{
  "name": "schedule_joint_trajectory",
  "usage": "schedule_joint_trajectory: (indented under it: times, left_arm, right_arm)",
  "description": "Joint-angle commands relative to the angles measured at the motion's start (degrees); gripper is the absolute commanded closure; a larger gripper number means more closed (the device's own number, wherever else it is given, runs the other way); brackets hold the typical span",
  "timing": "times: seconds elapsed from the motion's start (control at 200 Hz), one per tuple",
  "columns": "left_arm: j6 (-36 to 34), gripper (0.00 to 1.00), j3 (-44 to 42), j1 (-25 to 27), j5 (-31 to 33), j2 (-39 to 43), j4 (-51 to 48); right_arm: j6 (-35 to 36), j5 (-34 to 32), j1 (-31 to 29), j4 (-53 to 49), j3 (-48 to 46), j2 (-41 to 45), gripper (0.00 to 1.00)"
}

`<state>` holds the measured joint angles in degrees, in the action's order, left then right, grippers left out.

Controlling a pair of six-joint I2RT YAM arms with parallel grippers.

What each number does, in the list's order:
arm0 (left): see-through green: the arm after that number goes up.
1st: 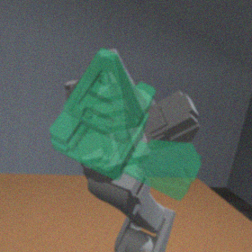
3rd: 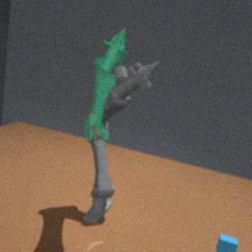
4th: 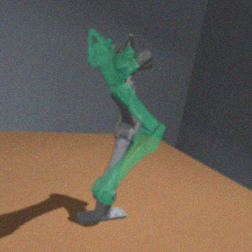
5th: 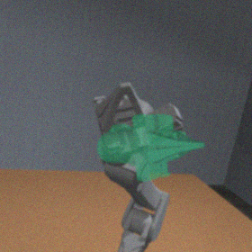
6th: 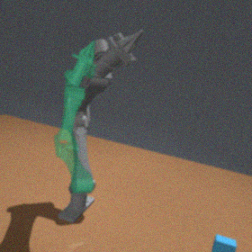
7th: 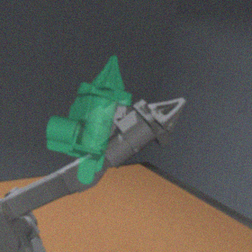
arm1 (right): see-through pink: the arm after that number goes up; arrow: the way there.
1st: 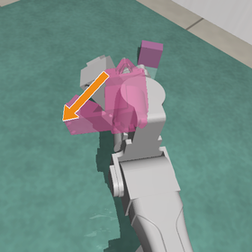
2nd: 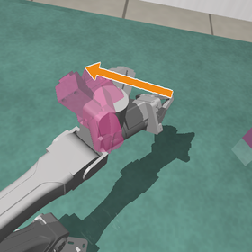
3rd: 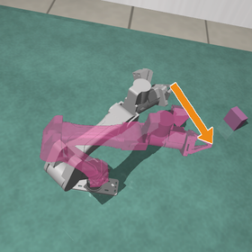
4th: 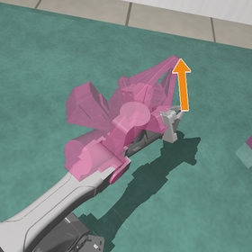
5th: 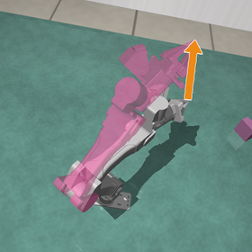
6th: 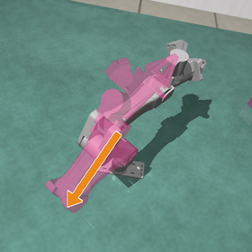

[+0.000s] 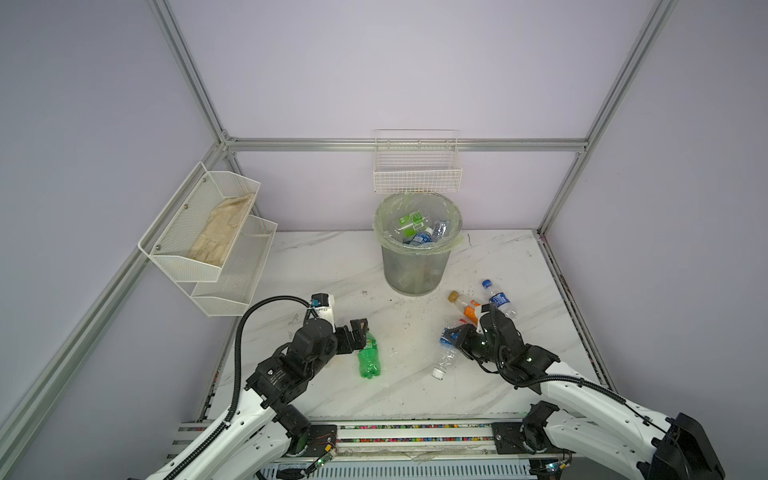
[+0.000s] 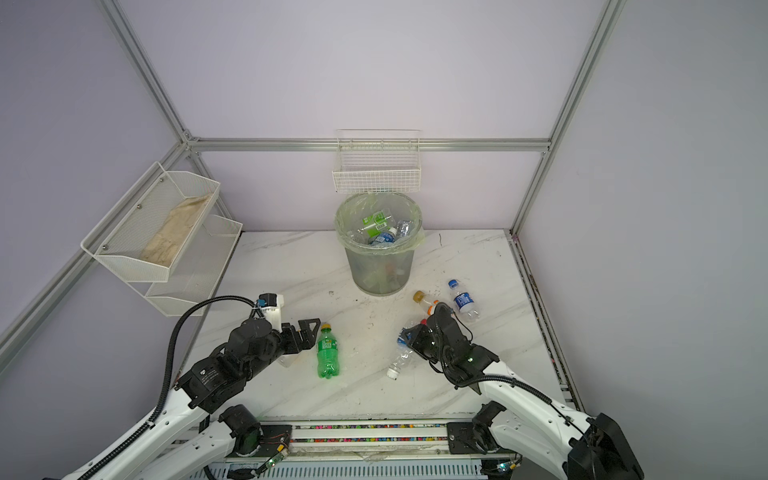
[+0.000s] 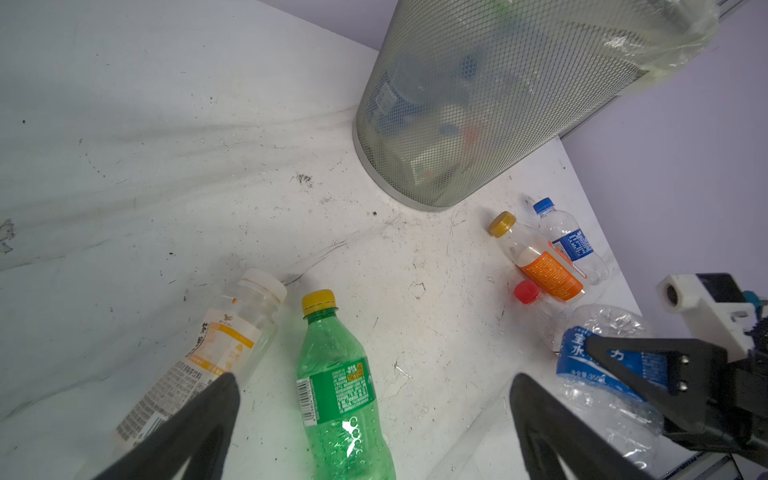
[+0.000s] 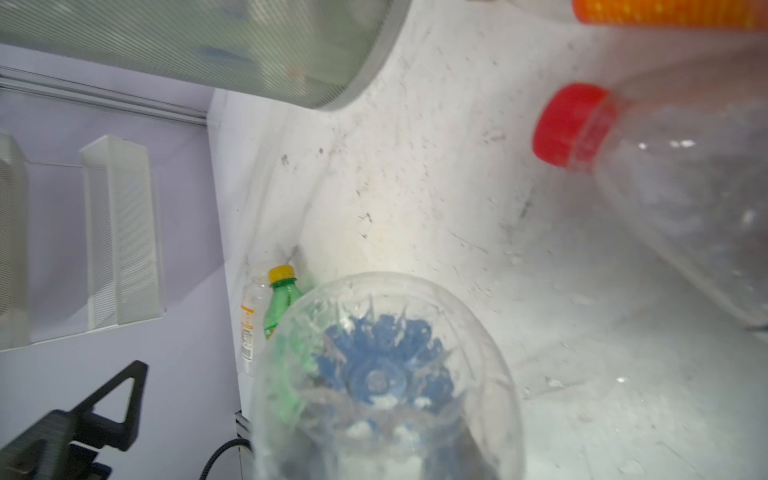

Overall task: Throw the plastic bottles in the bin
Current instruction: 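Lift the blue-labelled bottle high with the right gripper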

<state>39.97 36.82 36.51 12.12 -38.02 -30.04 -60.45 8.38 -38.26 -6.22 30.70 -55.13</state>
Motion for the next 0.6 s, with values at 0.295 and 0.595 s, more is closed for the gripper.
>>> schedule_joint_trajectory:
  times: [0.295,0.595]
  left_arm:
    - [1.51,0.00,-2.88,-0.04,0.13,2.85,-0.15]
    - [1.79,0.00,-3.16,-0.08,-0.17,3.17,-0.11]
  right_arm:
    - [10.25,-2.48,-1.09,-1.80,17.82,-7.23,1.00]
    - [15.50,-6.01,-3.78,-5.24,23.60,-6.40,1.00]
